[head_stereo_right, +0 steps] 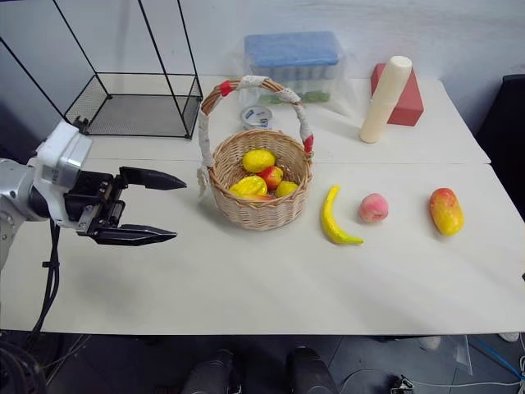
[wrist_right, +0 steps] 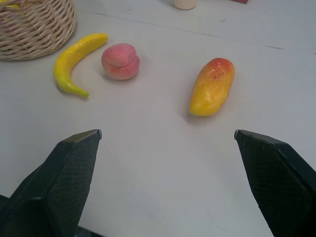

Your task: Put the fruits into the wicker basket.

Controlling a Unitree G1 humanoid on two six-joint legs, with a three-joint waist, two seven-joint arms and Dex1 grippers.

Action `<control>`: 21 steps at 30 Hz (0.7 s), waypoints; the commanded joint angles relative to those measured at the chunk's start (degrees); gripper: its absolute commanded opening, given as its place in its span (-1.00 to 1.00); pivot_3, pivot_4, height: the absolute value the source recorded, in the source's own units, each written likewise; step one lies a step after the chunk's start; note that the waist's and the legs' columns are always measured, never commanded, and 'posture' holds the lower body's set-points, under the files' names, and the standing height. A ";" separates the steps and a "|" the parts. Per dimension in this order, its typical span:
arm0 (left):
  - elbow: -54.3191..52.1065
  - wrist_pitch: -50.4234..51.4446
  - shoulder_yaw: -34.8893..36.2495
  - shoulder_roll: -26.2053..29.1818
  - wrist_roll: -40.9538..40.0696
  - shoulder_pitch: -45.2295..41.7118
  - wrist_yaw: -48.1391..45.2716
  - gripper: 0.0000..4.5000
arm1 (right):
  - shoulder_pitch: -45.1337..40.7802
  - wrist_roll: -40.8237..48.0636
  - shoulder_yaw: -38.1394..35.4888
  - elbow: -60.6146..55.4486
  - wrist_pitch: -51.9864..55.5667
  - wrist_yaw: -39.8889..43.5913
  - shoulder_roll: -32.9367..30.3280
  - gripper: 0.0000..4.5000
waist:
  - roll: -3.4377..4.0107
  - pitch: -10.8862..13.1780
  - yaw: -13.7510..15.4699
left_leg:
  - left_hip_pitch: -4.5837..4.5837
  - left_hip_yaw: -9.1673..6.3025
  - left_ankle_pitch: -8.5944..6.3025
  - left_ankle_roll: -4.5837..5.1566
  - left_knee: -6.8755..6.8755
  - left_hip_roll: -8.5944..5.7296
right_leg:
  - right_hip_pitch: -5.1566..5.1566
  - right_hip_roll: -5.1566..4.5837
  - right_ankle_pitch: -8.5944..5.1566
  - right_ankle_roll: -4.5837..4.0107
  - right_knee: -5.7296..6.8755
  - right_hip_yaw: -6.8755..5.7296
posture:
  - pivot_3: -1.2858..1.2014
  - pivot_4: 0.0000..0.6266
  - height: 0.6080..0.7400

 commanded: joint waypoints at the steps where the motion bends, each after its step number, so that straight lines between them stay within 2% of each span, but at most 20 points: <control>1: -0.44 -1.16 0.18 -0.15 0.41 -1.19 -0.10 1.00 | -0.63 -1.32 -1.03 0.50 -1.83 -1.07 1.04 0.98 | 0.00 0.00 0.01 | 0.00 0.00 0.00 0.00 -0.01 0.00 | 0.00 0.00 0.00 0.00 0.00 0.00 | 0.03 -0.52 1.00; 16: -0.04 -2.69 -0.73 -1.84 3.40 -1.85 2.46 1.00 | -1.84 -5.72 0.80 3.36 -6.10 -1.11 0.70 0.98 | 0.00 0.00 0.01 | 0.00 0.00 0.01 -0.02 0.00 0.00 | 0.00 0.01 0.00 0.00 0.01 0.00 | 0.03 -0.52 1.00; 21: -0.62 -1.48 -1.30 -2.43 1.93 -2.18 1.30 1.00 | -4.32 0.58 3.70 -6.44 -0.33 -1.53 -0.30 0.98 | 0.01 0.00 -0.18 | 0.01 0.00 0.02 -0.03 0.00 0.01 | -0.01 0.01 0.00 0.00 0.03 0.00 | 0.03 -0.52 1.00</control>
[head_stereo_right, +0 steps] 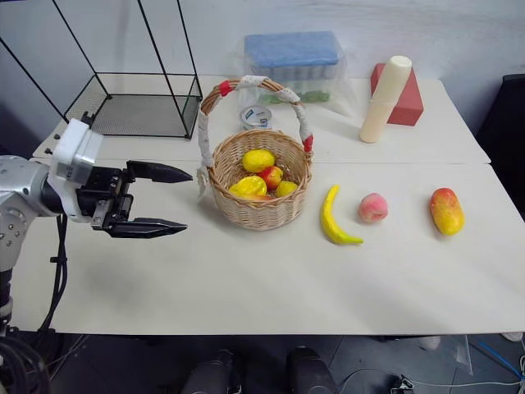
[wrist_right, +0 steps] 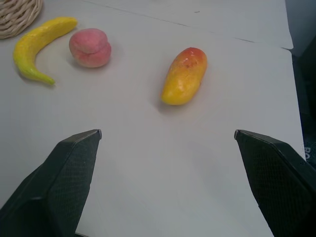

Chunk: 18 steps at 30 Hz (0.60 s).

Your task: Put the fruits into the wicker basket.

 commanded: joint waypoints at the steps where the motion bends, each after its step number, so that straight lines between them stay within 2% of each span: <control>1: -0.82 0.09 -0.14 -0.14 -1.28 -1.16 -1.40 1.00 | -3.45 5.99 3.32 -10.64 3.93 -2.12 -0.93 0.98 | 0.00 0.00 -0.28 | 0.01 0.00 0.01 -0.02 0.00 0.01 | 0.00 0.01 0.00 0.00 0.02 0.00 | 0.03 -0.52 1.00; 5: 0.25 -1.58 -1.88 -0.76 0.35 -1.55 -3.11 1.00 | -10.83 6.38 15.91 -20.40 5.67 -9.48 -1.11 0.98 | 0.00 0.00 -0.70 | 0.03 -0.02 0.07 -0.10 0.03 0.04 | -0.01 0.04 0.00 0.00 0.12 -0.01 | 0.03 -0.52 1.00; 7: 0.63 -2.36 -2.82 -1.38 1.14 -2.51 -3.42 1.00 | -17.24 5.29 25.96 -23.28 7.31 -15.39 -0.59 0.98 | 0.00 0.02 -0.64 | -0.02 -0.04 0.08 -0.10 0.04 0.03 | -0.05 0.04 0.00 0.00 0.13 -0.03 | 0.03 -0.52 1.00; 10: 1.17 -3.68 -4.13 -2.41 2.79 -4.26 -2.96 1.00 | -26.88 4.08 38.02 -24.80 10.47 -24.01 2.33 0.98 | -0.05 0.07 -0.69 | -0.14 -0.06 0.08 -0.10 0.12 0.02 | -0.19 0.01 0.00 0.00 0.19 -0.03 | 0.03 -0.52 1.00; 13: 1.85 -3.79 -4.85 -2.96 3.44 -5.71 -2.79 1.00 | -36.07 -2.38 50.24 -23.16 10.73 -32.22 7.23 0.98 | -0.05 0.07 -0.58 | -0.25 -0.05 0.10 -0.11 0.15 0.03 | -0.39 0.01 0.00 0.00 0.33 -0.02 | 0.03 -0.52 1.00; 18: 3.68 -4.78 -5.30 -3.47 5.69 -6.60 -1.78 1.00 | -44.69 -7.52 57.95 -14.37 10.86 -38.06 14.78 0.98 | -0.01 0.06 -0.31 | -1.30 0.00 0.12 -0.07 0.75 0.05 | -1.60 -0.03 0.00 -0.01 1.10 -0.01 | 0.03 -0.52 1.00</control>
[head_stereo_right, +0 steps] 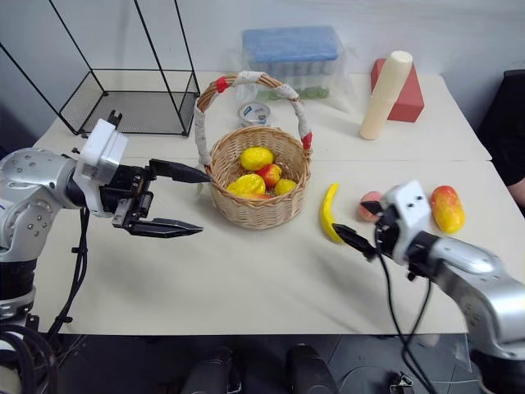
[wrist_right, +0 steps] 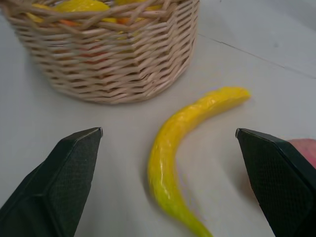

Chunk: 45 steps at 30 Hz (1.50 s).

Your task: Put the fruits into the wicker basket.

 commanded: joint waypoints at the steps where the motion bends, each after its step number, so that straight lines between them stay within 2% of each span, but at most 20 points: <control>1: 1.76 -1.96 0.74 0.26 1.94 -1.17 0.51 1.00 | -2.56 -2.64 2.75 4.22 -0.39 -1.80 2.53 0.98 | 0.00 0.00 0.12 | -0.18 0.01 0.00 0.01 0.11 -0.01 | -0.22 -0.02 0.00 0.00 0.19 0.01 | 0.03 -0.52 1.00; 5: 3.42 -2.38 0.95 -0.03 2.57 -2.73 0.72 1.00 | -3.27 -5.34 8.35 6.58 -2.03 -0.97 5.88 0.98 | 0.00 0.00 0.10 | -0.25 0.01 0.04 0.05 0.28 0.01 | -0.30 -0.02 -0.02 -0.03 0.40 0.00 | 0.03 -0.52 1.00; 9: 3.40 -2.68 0.84 -0.20 2.93 -2.95 0.86 1.00 | -3.84 -8.62 10.77 8.89 -2.70 -1.91 7.50 0.98 | 0.00 0.00 0.09 | -0.23 0.01 0.09 0.07 0.29 0.00 | -0.30 -0.03 -0.02 -0.03 0.49 0.01 | 0.03 -0.52 1.00; 10: 3.23 -2.60 0.86 -0.26 2.91 -2.95 0.94 1.00 | -4.09 -9.70 11.13 9.76 -2.80 -2.48 7.65 0.91 | 0.00 0.00 0.09 | -0.23 0.01 0.09 0.07 0.29 0.00 | -0.30 -0.03 -0.02 -0.04 0.49 0.00 | 0.03 -0.52 1.00; 13: 2.42 -2.10 1.03 -0.49 2.62 -2.89 1.34 1.00 | -4.45 -12.89 11.60 11.76 -4.58 -3.13 7.49 0.58 | 0.00 0.00 0.08 | -0.23 0.01 0.09 0.06 0.29 0.00 | -0.30 -0.03 -0.02 -0.04 0.50 0.00 | 0.03 -0.52 1.00; 17: 2.33 -1.97 1.07 -0.84 2.51 -3.21 1.75 1.00 | -4.56 -14.13 10.72 12.64 -5.88 -2.54 7.64 -0.05 | 0.00 0.00 0.08 | -0.22 0.01 0.09 0.06 0.29 0.00 | -0.30 -0.03 -0.02 -0.04 0.51 -0.01 | 0.03 -0.52 1.00; 18: 2.76 -2.12 1.18 -0.86 2.72 -3.19 1.87 1.00 | -4.29 -12.75 9.29 11.61 -5.67 -1.78 7.69 -0.22 | 0.00 0.00 0.08 | -0.22 0.01 0.09 0.06 0.29 0.00 | -0.30 -0.03 -0.02 -0.04 0.52 -0.01 | 0.03 -0.52 1.00; 19: 3.07 -2.23 1.26 -0.86 2.87 -3.16 1.95 1.00 | -4.08 -11.74 8.24 10.84 -5.49 -1.22 7.72 -0.28 | 0.00 0.00 0.09 | -0.22 0.01 0.09 0.06 0.29 0.00 | -0.30 -0.03 -0.02 -0.04 0.52 -0.01 | 0.03 -0.52 1.00; 20: 3.64 -2.56 1.41 -0.83 3.27 -3.06 2.18 1.00 | -3.36 -9.74 6.60 8.75 -5.46 0.49 7.17 -0.49 | 0.00 0.00 0.09 | -0.22 0.01 0.09 0.06 0.29 0.00 | -0.30 -0.03 -0.02 -0.04 0.52 -0.01 | 0.03 -0.52 1.00; 22: 4.39 -2.89 1.84 -1.11 3.84 -3.08 3.34 1.00 | -1.39 -5.73 4.14 3.71 -5.02 4.99 4.95 -0.65 | 0.00 0.00 0.17 | -0.23 0.01 0.09 0.06 0.29 0.00 | -0.30 -0.03 -0.02 -0.04 0.52 -0.02 | 0.03 -0.52 1.00; 26: 3.25 -1.74 2.81 -1.60 2.75 -2.77 5.13 1.00 | 1.32 5.43 -1.75 -7.61 1.51 9.07 0.72 -0.65 | -0.01 0.00 0.46 | -0.24 -0.01 0.09 0.07 0.27 0.01 | -0.28 -0.03 -0.02 -0.04 0.51 -0.04 | 0.03 -0.52 1.00; 28: 2.25 -1.27 2.99 -1.54 2.25 -2.41 5.28 1.00 | -0.75 10.98 -3.45 -10.92 4.94 8.20 0.08 -0.65 | -0.01 0.00 0.20 | -0.22 -0.02 0.09 0.06 0.30 0.02 | -0.25 -0.03 -0.02 -0.04 0.52 -0.04 | 0.03 -0.52 1.00; 31: 2.07 -1.02 2.93 -2.29 2.01 -2.94 5.98 1.00 | -8.42 14.77 0.13 -12.29 9.64 6.69 -0.54 -0.65 | -0.01 0.00 -0.51 | -0.13 -0.01 0.11 0.02 0.29 0.04 | -0.21 -0.01 -0.02 -0.04 0.57 -0.03 | 0.03 -0.52 1.00; 34: 1.06 -0.21 2.87 -3.78 1.44 -3.79 7.61 1.00 | -17.44 10.98 7.72 -10.37 12.40 5.00 -0.98 -0.65 | -0.01 0.00 -0.91 | -0.05 -0.01 0.15 0.00 0.29 0.04 | -0.21 -0.01 -0.03 -0.05 0.67 -0.03 | 0.03 -0.52 1.00; 38: -1.15 0.87 2.86 -4.65 0.46 -4.34 8.42 1.00 | -31.08 7.44 14.38 -1.62 15.19 0.67 5.58 -0.65 | -0.02 0.01 -1.26 | -0.08 0.00 0.14 -0.01 0.27 0.04 | -0.30 -0.03 -0.06 -0.11 0.71 -0.02 | 0.03 -0.52 1.00; 42: -1.64 1.43 3.36 -4.28 0.02 -4.53 8.69 1.00 | -41.15 -0.50 21.14 9.59 11.81 0.59 10.00 -0.65 | -0.02 0.01 -1.37 | -0.09 0.00 0.14 -0.02 0.25 0.04 | -0.40 -0.04 -0.09 -0.18 0.83 -0.04 | 0.03 -0.52 1.00; 45: -1.99 1.48 4.11 -3.57 0.01 -3.73 8.86 1.00 | -43.94 -2.38 21.72 13.70 11.43 1.49 11.66 -0.17 | -0.02 0.01 -1.36 | -0.10 0.00 0.14 -0.01 0.26 0.03 | -0.42 -0.08 -0.10 -0.20 0.89 -0.06 | 0.03 -0.52 1.00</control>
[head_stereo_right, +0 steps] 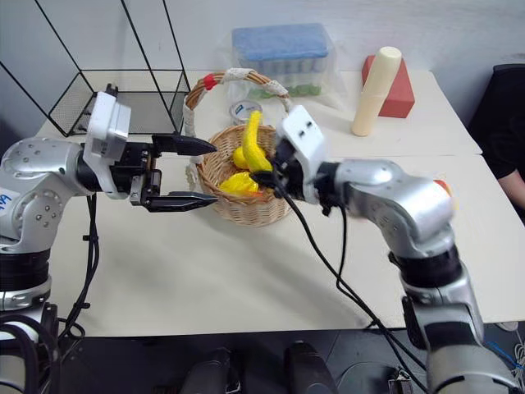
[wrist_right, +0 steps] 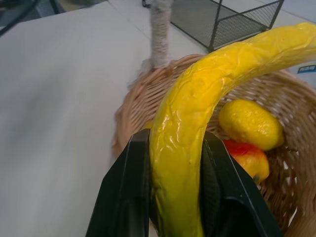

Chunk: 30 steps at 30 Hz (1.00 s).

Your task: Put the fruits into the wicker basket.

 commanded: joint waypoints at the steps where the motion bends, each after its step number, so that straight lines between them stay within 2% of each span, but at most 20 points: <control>1: -1.61 -0.09 2.53 1.28 -0.98 0.11 0.35 1.00 | -1.46 -2.11 -0.36 1.55 -1.54 1.25 0.50 -0.01 | 0.00 0.00 0.25 | -0.02 -0.02 0.00 0.00 0.00 0.00 | 0.00 -0.01 0.00 0.00 0.05 -0.02 | 0.03 -0.52 1.00; 5: -2.87 0.38 3.05 1.64 -1.63 1.15 0.64 1.00 | 1.74 1.90 -5.75 -4.07 1.98 0.92 0.66 0.58 | 0.00 0.00 0.28 | -0.18 -0.07 -0.02 0.04 0.04 -0.01 | -0.06 -0.06 0.00 0.00 0.11 -0.07 | 0.03 -0.52 1.00; 9: -3.38 0.72 2.83 1.25 -2.05 1.10 0.63 1.00 | 8.10 11.55 -16.65 -14.07 9.27 -0.76 -0.46 0.58 | 0.00 0.00 0.48 | -0.36 -0.25 -0.02 0.04 0.08 -0.01 | -0.10 -0.05 0.00 0.00 0.11 -0.18 | 0.03 -0.52 1.00; 13: -2.63 0.24 1.72 0.56 -1.94 0.31 -0.22 1.00 | 18.63 21.11 -30.33 -24.84 17.07 -3.59 -5.90 0.58 | 0.00 0.00 0.72 | -0.51 -0.41 -0.02 0.04 0.11 -0.05 | -0.10 -0.05 0.00 0.00 0.08 -0.21 | 0.03 -0.52 1.00; 16: -1.63 -0.24 0.90 -0.18 -1.42 -0.41 -0.69 1.00 | 27.91 22.14 -37.62 -28.88 18.11 -5.44 -9.42 0.58 | -0.01 0.00 0.66 | -0.51 -0.52 0.02 0.04 0.12 -0.11 | 0.00 -0.04 0.00 0.00 0.04 -0.19 | 0.03 -0.52 1.00; 20: -0.60 -0.83 -0.58 -1.33 -1.17 -1.61 -1.91 1.00 | 41.11 18.29 -44.19 -29.44 16.55 -8.06 -11.53 0.58 | 0.00 -0.01 0.52 | -0.48 -0.52 0.11 -0.02 0.06 -0.12 | 0.07 0.05 0.00 0.01 -0.29 -0.15 | 0.03 -0.52 1.00; 21: -0.33 -1.03 -0.98 -1.66 -1.08 -1.99 -2.19 1.00 | 44.59 17.19 -45.39 -29.11 15.40 -7.85 -11.82 0.75 | 0.00 -0.01 0.64 | -0.47 -0.51 0.14 -0.04 0.03 -0.12 | 0.07 0.07 0.00 0.01 -0.30 -0.12 | 0.03 -0.52 1.00; 23: 0.22 -1.33 -1.64 -2.34 -0.82 -2.68 -2.56 1.00 | 49.11 13.07 -45.18 -26.71 11.43 -8.28 -12.17 0.94 | 0.00 -0.01 0.67 | -0.46 -0.55 0.18 -0.07 -0.02 -0.14 | 0.08 0.10 0.00 0.01 -0.32 -0.13 | 0.03 -0.52 1.00; 27: 0.40 -1.38 -2.01 -2.75 -0.88 -3.11 -3.02 1.00 | 47.23 5.89 -40.78 -20.05 3.55 -11.26 -10.71 0.98 | 0.01 -0.01 0.25 | -0.37 -0.39 0.22 -0.04 -0.01 -0.18 | 0.07 0.10 0.00 0.02 -0.27 0.04 | 0.03 -0.52 1.00; 30: -0.16 -0.75 -1.82 -3.14 -1.50 -3.22 -2.58 1.00 | 42.57 2.20 -37.06 -12.47 -4.02 -11.19 -7.63 0.98 | 0.01 -0.01 0.32 | -0.27 -0.39 0.30 -0.16 -0.04 -0.15 | 0.08 0.16 0.00 0.02 -0.21 0.05 | 0.03 -0.52 1.00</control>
